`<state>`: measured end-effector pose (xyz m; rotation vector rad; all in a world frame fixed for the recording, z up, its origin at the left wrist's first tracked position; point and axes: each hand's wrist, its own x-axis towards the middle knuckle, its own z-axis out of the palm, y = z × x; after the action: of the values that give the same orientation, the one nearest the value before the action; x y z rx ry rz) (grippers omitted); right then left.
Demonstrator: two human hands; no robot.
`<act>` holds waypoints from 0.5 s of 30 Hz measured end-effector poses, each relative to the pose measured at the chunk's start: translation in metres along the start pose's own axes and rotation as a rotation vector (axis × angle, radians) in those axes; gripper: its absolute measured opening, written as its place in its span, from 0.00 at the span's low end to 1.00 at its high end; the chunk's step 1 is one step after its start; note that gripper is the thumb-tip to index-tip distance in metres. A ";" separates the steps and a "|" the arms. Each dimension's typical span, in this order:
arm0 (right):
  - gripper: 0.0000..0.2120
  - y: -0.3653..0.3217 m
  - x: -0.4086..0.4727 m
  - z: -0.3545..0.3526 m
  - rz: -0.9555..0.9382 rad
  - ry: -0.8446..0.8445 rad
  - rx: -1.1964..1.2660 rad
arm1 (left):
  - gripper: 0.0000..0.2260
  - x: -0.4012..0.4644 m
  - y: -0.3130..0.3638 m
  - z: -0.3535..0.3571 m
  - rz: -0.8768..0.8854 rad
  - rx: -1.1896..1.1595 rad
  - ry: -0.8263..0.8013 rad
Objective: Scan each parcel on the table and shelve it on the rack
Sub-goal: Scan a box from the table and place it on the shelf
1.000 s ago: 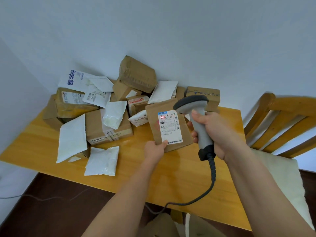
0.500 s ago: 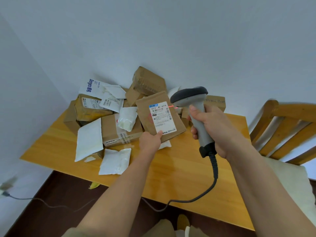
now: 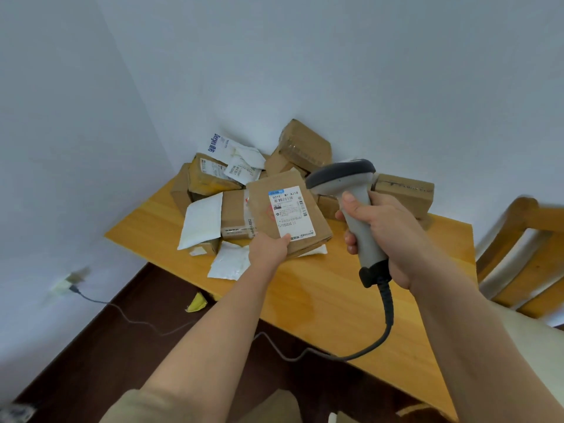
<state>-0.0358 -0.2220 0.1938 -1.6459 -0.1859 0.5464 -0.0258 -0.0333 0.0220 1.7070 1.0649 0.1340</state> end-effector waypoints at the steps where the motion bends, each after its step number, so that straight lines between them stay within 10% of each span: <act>1: 0.11 0.002 -0.008 -0.003 0.000 -0.021 0.005 | 0.23 -0.007 -0.004 -0.003 -0.008 -0.013 0.023; 15: 0.20 0.085 -0.069 0.000 -0.038 0.015 0.072 | 0.19 -0.168 -0.076 -0.060 -0.047 -0.443 -0.071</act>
<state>-0.1120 -0.2647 0.1278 -1.5732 -0.1839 0.5064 -0.2033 -0.1060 0.0525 1.2776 0.9401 0.2576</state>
